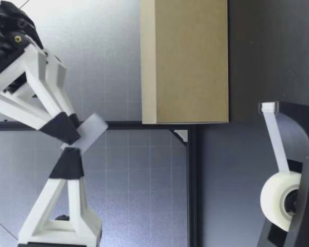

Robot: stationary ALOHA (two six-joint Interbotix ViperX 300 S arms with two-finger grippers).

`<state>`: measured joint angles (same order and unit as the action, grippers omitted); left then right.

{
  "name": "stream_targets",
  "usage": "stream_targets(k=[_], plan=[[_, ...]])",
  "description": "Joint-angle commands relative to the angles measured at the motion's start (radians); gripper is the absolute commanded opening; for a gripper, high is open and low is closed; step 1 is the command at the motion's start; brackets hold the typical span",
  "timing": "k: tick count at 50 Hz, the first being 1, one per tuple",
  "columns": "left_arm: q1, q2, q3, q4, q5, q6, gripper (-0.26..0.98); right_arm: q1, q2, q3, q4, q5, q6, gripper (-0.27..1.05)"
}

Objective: Cut a small piece of tape from the tape dispenser then place it on the cardboard box's edge.

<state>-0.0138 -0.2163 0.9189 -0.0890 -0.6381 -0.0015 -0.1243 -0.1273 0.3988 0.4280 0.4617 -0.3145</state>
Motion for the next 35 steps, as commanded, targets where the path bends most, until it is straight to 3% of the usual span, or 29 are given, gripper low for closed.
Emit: stream_targets(k=[1, 11, 19, 24, 27, 35], plan=[[0.000, -0.008, -0.009, 0.000, -0.003, 0.000, -0.11, 0.003, -0.026, -0.008, 0.003, -0.021, 0.000, 0.43], [0.006, 0.003, -0.015, -0.015, -0.012, -0.008, -0.11, -0.035, -0.078, 0.064, 0.003, -0.083, 0.000, 0.42], [0.094, 0.063, -0.052, -0.230, -0.052, -0.005, -0.11, -0.087, -0.201, 0.190, 0.003, -0.204, 0.000, 0.42], [0.152, 0.115, -0.107, -0.388, -0.069, -0.040, -0.11, -0.115, -0.270, 0.279, 0.003, -0.339, -0.003, 0.42], [0.189, 0.150, -0.147, -0.451, -0.067, -0.094, -0.11, -0.137, -0.295, 0.327, 0.003, -0.428, -0.003, 0.40], [0.278, 0.245, -0.225, -0.462, -0.063, -0.304, -0.11, -0.196, -0.288, 0.403, 0.002, -0.588, -0.008, 0.25]])
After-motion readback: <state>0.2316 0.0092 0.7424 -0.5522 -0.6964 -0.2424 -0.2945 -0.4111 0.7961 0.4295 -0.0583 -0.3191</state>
